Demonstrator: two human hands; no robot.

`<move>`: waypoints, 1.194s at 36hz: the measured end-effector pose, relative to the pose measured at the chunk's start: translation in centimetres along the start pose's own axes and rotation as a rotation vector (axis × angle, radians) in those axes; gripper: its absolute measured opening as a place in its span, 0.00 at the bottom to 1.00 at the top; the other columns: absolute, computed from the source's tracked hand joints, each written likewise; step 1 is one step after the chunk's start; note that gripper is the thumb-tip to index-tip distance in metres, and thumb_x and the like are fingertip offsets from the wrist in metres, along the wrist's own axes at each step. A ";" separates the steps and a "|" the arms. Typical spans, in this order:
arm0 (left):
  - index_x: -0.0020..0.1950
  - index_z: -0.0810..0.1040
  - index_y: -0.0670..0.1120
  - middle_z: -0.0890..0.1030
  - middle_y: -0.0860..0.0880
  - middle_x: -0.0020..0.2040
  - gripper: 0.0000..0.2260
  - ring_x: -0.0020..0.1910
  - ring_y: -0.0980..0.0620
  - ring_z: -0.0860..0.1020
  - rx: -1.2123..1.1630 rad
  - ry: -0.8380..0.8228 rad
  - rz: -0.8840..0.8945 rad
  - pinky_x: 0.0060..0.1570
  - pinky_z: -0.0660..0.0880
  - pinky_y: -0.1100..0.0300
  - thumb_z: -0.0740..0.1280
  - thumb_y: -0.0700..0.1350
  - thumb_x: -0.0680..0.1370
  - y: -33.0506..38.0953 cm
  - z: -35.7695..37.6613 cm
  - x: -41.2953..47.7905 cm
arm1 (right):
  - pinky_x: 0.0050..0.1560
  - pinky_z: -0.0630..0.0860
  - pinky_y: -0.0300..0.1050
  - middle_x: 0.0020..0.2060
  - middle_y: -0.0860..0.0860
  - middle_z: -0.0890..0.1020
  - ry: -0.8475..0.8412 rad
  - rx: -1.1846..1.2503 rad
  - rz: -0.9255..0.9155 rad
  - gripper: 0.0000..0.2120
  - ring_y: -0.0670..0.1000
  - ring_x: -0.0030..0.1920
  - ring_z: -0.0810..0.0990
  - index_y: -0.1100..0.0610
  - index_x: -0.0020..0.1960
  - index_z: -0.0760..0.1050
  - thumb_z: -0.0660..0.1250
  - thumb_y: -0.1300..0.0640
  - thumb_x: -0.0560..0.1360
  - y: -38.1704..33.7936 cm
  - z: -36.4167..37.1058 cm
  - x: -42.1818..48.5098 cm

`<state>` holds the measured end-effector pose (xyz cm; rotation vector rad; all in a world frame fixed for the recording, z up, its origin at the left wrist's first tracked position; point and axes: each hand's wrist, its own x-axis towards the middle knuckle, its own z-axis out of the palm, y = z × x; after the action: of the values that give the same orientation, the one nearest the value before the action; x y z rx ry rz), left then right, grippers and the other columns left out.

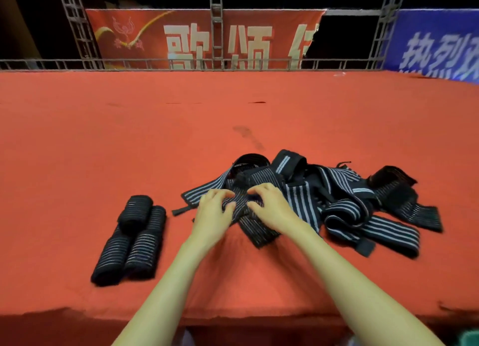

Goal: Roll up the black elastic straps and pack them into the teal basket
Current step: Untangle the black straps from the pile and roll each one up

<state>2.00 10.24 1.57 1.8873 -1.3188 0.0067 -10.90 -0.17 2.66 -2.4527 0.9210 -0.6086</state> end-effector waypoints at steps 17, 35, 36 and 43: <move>0.73 0.60 0.44 0.62 0.41 0.70 0.27 0.70 0.41 0.60 0.040 -0.357 -0.268 0.68 0.61 0.51 0.64 0.45 0.77 4.8 9.4 3.3 | 0.73 0.59 0.56 0.69 0.57 0.67 0.145 -0.291 -0.035 0.26 0.59 0.73 0.59 0.57 0.70 0.68 0.68 0.60 0.73 9.4 -2.6 -2.3; 0.67 0.63 0.43 0.69 0.41 0.67 0.22 0.67 0.41 0.65 -0.066 -0.058 -0.473 0.65 0.63 0.48 0.66 0.48 0.77 3.1 12.3 7.6 | 0.72 0.58 0.44 0.77 0.49 0.57 -0.190 -0.085 0.171 0.25 0.51 0.74 0.60 0.55 0.75 0.61 0.60 0.56 0.80 11.1 -1.6 1.7; 0.65 0.65 0.43 0.72 0.42 0.64 0.20 0.66 0.41 0.66 -0.087 -0.034 -0.470 0.64 0.63 0.48 0.66 0.48 0.78 2.9 12.2 7.8 | 0.72 0.57 0.43 0.77 0.49 0.57 -0.191 -0.079 0.176 0.24 0.51 0.74 0.60 0.55 0.75 0.62 0.60 0.55 0.80 11.3 -1.6 1.7; 0.53 0.70 0.47 0.76 0.48 0.50 0.06 0.56 0.44 0.73 -0.111 0.009 -0.348 0.54 0.69 0.51 0.65 0.43 0.78 2.2 11.3 6.8 | 0.61 0.68 0.45 0.67 0.53 0.66 -0.036 -0.011 0.162 0.19 0.54 0.64 0.70 0.59 0.67 0.67 0.64 0.58 0.77 11.1 -1.2 1.0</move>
<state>-1.42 -2.27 -1.65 1.9936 -0.9494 -0.2316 -16.34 -8.69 -2.23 -2.3610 1.0983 -0.5020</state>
